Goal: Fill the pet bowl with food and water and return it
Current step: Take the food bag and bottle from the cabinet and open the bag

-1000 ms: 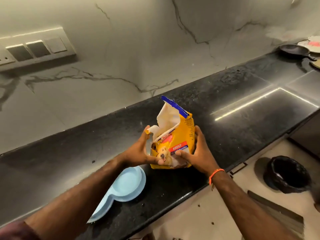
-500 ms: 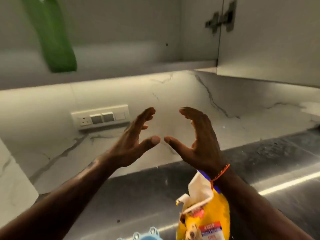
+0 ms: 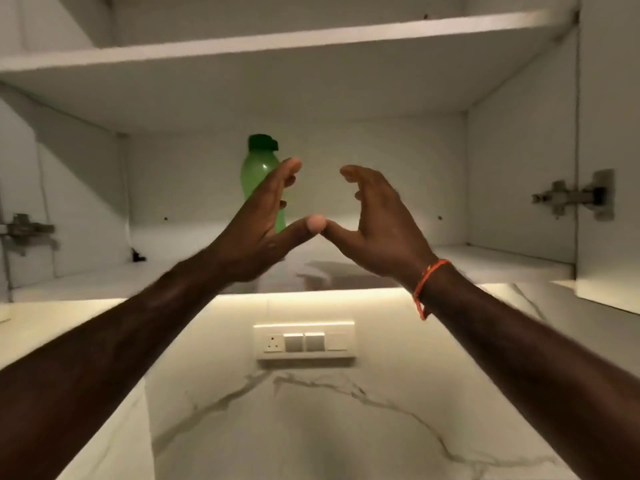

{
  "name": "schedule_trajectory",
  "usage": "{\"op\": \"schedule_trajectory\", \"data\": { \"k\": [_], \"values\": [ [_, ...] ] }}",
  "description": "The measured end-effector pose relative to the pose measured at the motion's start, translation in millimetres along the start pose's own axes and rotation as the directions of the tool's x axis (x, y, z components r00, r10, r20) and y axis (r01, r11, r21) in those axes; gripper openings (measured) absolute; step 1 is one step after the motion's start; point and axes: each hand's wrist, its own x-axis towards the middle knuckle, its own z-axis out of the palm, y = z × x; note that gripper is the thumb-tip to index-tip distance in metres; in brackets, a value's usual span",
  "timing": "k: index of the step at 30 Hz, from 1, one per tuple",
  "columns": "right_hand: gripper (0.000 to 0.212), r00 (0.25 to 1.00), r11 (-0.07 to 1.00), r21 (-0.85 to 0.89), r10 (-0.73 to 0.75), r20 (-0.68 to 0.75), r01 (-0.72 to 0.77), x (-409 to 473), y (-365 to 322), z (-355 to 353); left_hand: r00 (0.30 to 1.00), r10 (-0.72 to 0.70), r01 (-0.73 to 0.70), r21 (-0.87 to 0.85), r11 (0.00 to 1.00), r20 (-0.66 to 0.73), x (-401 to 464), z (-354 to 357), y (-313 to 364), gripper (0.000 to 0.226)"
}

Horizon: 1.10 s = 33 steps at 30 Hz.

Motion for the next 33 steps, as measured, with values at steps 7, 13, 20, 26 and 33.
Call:
{"op": "schedule_trajectory", "data": {
  "k": [7,13,20,26,33],
  "values": [
    [0.118,0.962,0.991,-0.058,0.130,0.239,-0.119,93,7,66,0.984,-0.160,0.169,0.128,0.977,-0.073,42,-43,-83,0.126],
    [0.138,0.853,0.932,0.026,0.318,0.413,-0.360,148,26,126,0.882,-0.472,0.452,0.254,0.855,0.020,64,-45,-150,0.161],
    [0.124,0.754,0.874,0.102,0.344,0.559,-0.474,155,41,181,0.833,-0.437,0.500,-0.122,0.857,0.340,62,-15,-180,0.106],
    [0.098,0.794,0.871,0.203,0.283,0.538,-0.448,151,41,185,0.891,-0.326,0.396,-0.187,0.899,0.317,61,-18,-182,0.080],
    [0.091,0.848,0.829,0.324,0.294,0.441,-0.456,137,18,165,0.907,-0.361,0.405,-0.211,0.890,0.216,47,-26,-154,0.065]
  ]
}}
